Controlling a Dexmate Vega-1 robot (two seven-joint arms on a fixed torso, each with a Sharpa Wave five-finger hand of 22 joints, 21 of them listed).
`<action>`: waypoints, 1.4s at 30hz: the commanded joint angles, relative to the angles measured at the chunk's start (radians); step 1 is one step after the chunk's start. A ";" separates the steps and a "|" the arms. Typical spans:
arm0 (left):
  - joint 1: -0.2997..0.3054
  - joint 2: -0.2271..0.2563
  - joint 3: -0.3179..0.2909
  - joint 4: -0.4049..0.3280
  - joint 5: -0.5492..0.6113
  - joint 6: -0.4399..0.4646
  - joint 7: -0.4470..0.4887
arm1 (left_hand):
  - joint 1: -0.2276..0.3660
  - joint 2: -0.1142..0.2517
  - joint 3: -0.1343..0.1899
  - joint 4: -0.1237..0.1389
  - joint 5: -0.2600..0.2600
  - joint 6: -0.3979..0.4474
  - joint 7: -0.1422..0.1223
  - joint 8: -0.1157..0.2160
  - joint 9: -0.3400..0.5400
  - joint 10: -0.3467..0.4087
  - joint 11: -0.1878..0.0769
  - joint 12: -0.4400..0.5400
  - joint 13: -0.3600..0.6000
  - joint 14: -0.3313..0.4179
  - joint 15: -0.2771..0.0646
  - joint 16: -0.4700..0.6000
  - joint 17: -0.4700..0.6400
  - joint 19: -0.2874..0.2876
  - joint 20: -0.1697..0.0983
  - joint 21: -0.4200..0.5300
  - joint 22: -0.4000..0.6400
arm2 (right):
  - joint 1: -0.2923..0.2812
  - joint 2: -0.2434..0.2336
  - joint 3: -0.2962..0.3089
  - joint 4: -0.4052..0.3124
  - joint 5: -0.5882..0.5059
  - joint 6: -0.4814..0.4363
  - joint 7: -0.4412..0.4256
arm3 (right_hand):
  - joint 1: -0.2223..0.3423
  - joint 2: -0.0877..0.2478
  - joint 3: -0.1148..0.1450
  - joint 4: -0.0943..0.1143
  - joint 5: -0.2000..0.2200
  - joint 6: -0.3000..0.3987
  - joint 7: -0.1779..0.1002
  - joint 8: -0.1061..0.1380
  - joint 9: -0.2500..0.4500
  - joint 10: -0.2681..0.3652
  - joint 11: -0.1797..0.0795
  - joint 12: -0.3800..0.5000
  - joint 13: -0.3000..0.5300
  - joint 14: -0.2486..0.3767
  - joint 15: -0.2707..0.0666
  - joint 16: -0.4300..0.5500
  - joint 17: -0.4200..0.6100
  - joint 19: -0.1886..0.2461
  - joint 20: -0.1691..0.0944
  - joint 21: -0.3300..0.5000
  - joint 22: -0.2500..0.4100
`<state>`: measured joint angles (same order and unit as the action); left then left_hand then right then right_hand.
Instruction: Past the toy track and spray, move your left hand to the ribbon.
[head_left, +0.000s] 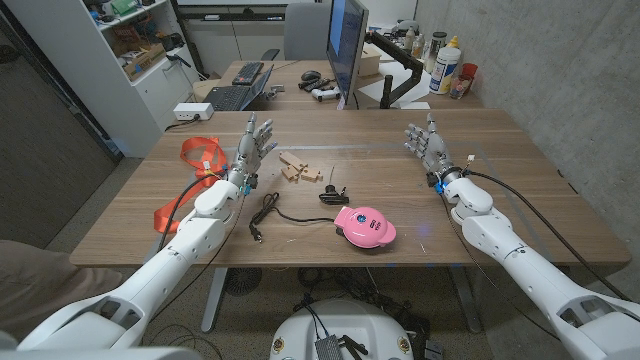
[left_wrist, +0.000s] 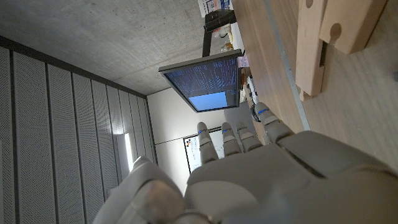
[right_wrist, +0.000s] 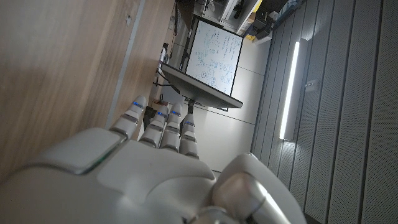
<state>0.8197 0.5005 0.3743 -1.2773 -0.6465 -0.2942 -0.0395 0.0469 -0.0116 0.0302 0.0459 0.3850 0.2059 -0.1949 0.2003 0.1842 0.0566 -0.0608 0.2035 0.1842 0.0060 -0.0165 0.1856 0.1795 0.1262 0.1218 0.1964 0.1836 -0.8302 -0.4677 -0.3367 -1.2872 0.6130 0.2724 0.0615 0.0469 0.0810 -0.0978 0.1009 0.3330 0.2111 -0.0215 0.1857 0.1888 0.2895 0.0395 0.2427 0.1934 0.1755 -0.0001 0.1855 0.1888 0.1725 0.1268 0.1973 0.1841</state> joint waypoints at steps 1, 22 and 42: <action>-0.011 -0.008 0.003 0.017 0.005 -0.015 -0.018 | 0.010 0.003 0.000 0.005 0.006 0.006 0.000 0.006 0.005 -0.002 -0.008 0.005 0.003 0.000 -0.006 0.007 0.005 0.004 0.002 0.007 0.002 | -0.031 0.084 0.114 -0.024 -0.100 -0.069 0.060 | -0.001 0.020 -0.002 0.005 0.006 0.006 0.001 0.007 0.002 0.008 0.002 0.003 0.001 0.008 0.002 0.007 0.005 0.008 -0.001 0.005 0.002; 0.058 0.104 0.020 -0.156 0.155 0.016 0.082 | 0.019 0.008 0.002 0.002 0.007 0.002 -0.003 0.002 0.005 -0.003 -0.009 0.003 0.003 -0.011 -0.008 0.002 0.004 -0.008 0.004 0.002 0.001 | -0.057 0.195 0.231 -0.041 -0.229 -0.112 0.120 | 0.001 0.021 -0.001 0.006 0.007 0.006 0.000 0.008 0.002 0.014 -0.002 0.004 0.002 0.006 -0.003 0.007 0.005 0.009 -0.003 0.005 0.002; 0.114 0.201 0.023 -0.326 0.287 0.107 0.191 | 0.021 0.008 0.000 0.000 0.008 -0.007 -0.007 -0.002 0.005 -0.004 -0.010 0.000 0.003 -0.029 -0.006 -0.002 0.004 -0.021 0.005 -0.002 0.000 | -0.046 0.226 0.268 -0.034 -0.269 -0.123 0.150 | 0.002 0.022 0.000 0.006 0.007 0.001 -0.001 0.007 0.002 0.008 0.000 0.001 0.003 -0.003 0.007 0.004 0.004 0.003 -0.001 0.003 0.002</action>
<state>0.8991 0.6511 0.3997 -1.5126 -0.4181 -0.2267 0.0976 0.0561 -0.0023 0.0302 0.0457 0.3886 0.2017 -0.1987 0.2002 0.1838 0.0526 -0.0644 0.2034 0.1839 -0.0159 -0.0197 0.1858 0.1792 0.1117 0.1286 0.1964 0.1814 -0.8827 -0.2591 -0.0894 -1.3274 0.3674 0.1561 0.1949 0.0467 0.0808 -0.0977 0.1008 0.3329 0.2110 -0.0214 0.1935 0.1884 0.2979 0.0376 0.2438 0.1930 0.1714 0.0036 0.1854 0.1885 0.1759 0.1233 0.1972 0.1838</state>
